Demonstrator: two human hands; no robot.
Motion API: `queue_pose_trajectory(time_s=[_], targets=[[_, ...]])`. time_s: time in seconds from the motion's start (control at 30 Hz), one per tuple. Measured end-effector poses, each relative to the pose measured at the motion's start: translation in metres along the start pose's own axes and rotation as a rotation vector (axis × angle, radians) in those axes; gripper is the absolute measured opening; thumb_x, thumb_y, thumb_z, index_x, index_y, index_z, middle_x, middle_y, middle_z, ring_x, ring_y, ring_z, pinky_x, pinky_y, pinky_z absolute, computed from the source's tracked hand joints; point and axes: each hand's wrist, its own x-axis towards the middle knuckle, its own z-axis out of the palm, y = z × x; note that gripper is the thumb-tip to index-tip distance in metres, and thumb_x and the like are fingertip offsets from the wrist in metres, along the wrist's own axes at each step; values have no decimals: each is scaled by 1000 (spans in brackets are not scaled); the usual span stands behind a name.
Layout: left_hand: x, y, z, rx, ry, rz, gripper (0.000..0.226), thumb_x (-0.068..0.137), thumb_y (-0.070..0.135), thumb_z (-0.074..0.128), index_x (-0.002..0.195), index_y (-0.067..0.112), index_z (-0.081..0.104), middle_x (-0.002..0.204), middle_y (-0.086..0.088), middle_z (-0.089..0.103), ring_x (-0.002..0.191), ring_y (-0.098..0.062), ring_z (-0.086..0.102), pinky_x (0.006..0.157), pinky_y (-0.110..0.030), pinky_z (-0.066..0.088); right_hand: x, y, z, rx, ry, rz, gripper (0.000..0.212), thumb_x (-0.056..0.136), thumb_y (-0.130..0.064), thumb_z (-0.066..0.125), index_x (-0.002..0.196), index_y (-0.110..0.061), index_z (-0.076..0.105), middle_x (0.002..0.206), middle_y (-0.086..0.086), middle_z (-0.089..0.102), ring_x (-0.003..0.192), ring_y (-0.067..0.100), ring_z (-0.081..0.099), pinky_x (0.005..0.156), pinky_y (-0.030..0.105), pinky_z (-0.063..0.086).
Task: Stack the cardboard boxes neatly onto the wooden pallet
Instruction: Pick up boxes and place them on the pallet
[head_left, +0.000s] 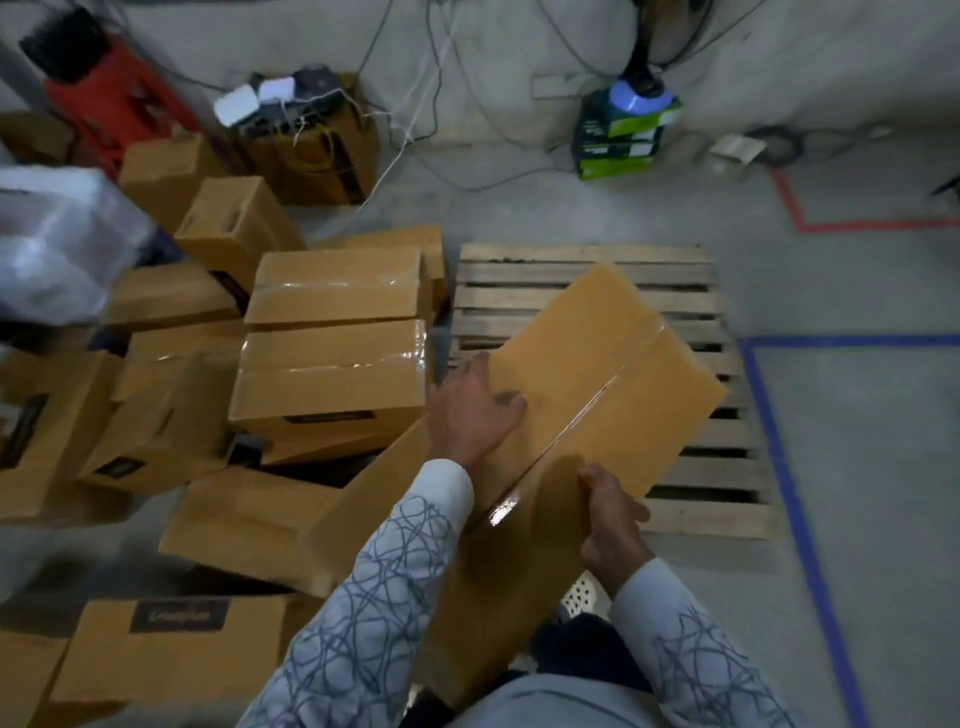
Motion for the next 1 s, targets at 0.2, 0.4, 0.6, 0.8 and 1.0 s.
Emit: queue_pose_trajectory(time_s=[0.2, 0.4, 0.6, 0.8, 1.0], targets=[[60, 48, 25, -332, 25, -78, 64, 78, 47, 77, 137, 31, 57, 124, 3, 68, 116, -23, 62, 103, -50, 50, 38, -106, -8, -63, 91, -268, 97, 78, -34, 80, 154, -19, 21, 145, 16, 40, 129, 41, 46, 108, 55, 44], [90, 51, 30, -633, -85, -188, 67, 87, 31, 79, 146, 38, 49, 131, 14, 58, 125, -16, 54, 106, -48, 48, 60, -171, 16, -292, 170, -485, 104, 77, -48, 72, 159, -26, 13, 158, 12, 32, 140, 42, 34, 114, 64, 31], [136, 34, 34, -760, -115, -288, 69, 86, 29, 80, 147, 38, 50, 134, 9, 62, 123, -16, 58, 104, -52, 51, 81, -208, 65, -458, 210, -563, 98, 79, -51, 68, 158, -29, 14, 159, 10, 31, 143, 40, 30, 114, 63, 23], [232, -4, 37, -833, -113, -339, 71, 90, 19, 77, 151, 34, 46, 115, 24, 58, 112, -8, 57, 94, -34, 51, 133, -249, 155, -553, 148, -596, 100, 78, -53, 69, 158, -34, 13, 162, 8, 30, 145, 41, 27, 116, 67, 22], [407, -66, 76, -849, -193, -397, 64, 90, 16, 77, 139, 46, 50, 111, 27, 56, 105, 2, 57, 80, -19, 45, 249, -304, 288, -594, 129, -630, 103, 80, -52, 79, 157, -40, 12, 161, 9, 33, 144, 42, 31, 115, 69, 24]])
